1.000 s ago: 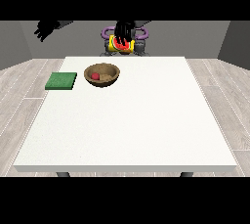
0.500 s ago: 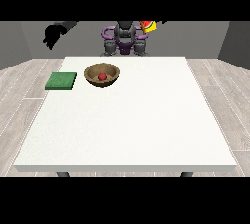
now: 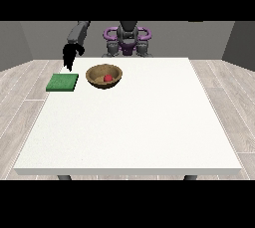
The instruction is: Pick the cup and pour the ball into the bowl, then pick the bowl and place it on the pad
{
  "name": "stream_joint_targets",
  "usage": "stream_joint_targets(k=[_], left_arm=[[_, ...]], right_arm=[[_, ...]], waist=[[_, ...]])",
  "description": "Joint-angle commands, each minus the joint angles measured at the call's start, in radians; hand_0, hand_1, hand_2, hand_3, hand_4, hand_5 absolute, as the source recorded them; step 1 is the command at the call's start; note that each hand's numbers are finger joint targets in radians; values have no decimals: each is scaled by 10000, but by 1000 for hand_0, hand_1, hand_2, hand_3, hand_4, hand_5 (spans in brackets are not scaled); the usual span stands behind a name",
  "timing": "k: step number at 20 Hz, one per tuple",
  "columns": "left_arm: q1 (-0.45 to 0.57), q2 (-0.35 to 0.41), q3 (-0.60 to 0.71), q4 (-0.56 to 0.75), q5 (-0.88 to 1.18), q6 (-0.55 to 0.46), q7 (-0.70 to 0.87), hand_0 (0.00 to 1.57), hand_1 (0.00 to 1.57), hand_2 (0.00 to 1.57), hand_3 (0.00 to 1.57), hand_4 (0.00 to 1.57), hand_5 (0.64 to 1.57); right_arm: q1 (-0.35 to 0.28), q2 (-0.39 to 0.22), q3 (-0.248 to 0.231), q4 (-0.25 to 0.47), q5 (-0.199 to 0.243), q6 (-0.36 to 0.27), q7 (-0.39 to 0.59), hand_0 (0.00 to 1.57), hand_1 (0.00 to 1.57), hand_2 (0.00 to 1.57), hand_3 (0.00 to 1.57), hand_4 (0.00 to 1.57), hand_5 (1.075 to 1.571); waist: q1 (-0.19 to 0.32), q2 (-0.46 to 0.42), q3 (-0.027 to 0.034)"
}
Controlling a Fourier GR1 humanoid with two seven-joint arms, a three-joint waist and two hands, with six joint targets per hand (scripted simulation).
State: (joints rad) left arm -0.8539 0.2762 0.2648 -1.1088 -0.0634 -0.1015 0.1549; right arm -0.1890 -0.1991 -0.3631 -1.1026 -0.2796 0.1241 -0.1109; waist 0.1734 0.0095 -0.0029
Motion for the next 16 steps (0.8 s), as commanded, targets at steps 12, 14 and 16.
stream_joint_targets(k=[12,14,16], left_arm=[[1196,1914,1532,-435,2351,-2043,-152,0,0,0,0,1011,1535],[1269,2736,1965,-401,2544,-2270,62,0,0,0,0,1008,1535],[1229,2653,1793,-869,2718,-2301,102,0,0,0,0,1012,1536]], right_arm=[[-1656,836,546,2732,469,-412,-1858,0,0,0,0,565,1560],[-967,740,600,3099,517,309,-2693,0,0,0,0,553,1558],[-1756,573,263,4025,369,106,-3057,0,0,0,0,523,1554]], waist=[[-533,1012,32],[-764,948,33],[-462,1362,37]])
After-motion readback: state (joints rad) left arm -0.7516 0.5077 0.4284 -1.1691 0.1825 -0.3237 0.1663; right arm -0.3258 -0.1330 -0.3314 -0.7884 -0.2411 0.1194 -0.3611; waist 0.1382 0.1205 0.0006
